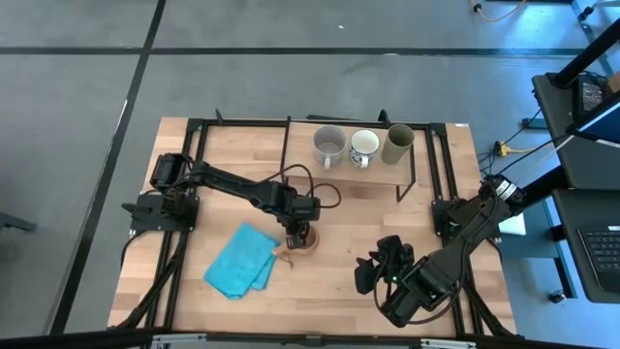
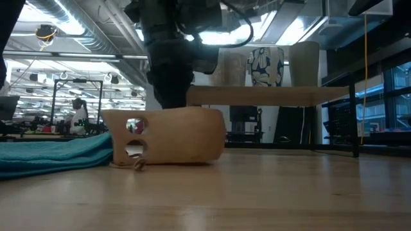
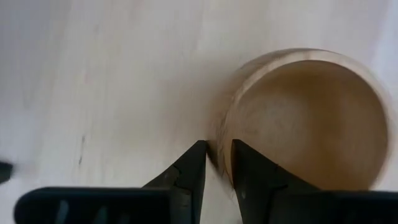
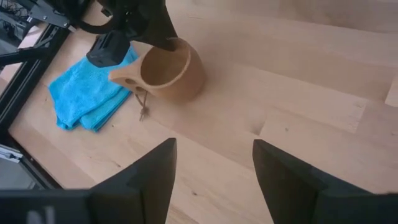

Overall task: Stack small to large cups/mugs on shelf
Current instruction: Put the brown mug on the shelf

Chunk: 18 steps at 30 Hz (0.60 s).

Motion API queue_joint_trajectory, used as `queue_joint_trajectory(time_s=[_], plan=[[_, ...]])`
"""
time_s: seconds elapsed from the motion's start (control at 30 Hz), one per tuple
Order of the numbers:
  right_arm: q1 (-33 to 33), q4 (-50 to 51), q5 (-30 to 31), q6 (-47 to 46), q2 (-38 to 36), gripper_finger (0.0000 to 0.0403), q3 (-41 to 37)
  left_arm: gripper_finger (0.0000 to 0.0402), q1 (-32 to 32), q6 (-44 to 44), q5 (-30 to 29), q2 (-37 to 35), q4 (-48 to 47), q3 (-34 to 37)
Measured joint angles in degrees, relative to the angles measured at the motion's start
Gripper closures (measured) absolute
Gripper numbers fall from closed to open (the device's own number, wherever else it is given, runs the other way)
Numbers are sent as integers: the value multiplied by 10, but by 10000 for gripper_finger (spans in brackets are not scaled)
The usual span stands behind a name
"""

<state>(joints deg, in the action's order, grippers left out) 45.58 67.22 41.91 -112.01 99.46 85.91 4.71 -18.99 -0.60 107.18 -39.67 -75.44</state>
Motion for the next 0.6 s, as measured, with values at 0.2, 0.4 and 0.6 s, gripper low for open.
queue_joint_trajectory(time_s=[0.2, 0.4, 0.6], plan=[[0, 5, -1, 0, 0, 190, 0, 341, 2, -40, -12, 0, -7, 4], [0, 11, -1, 0, 0, 190, 0, 387, 6, -94, -16, 0, -19, 4], [0, 24, -1, 0, 0, 190, 0, 388, 17, -183, -16, 0, -21, 4]])
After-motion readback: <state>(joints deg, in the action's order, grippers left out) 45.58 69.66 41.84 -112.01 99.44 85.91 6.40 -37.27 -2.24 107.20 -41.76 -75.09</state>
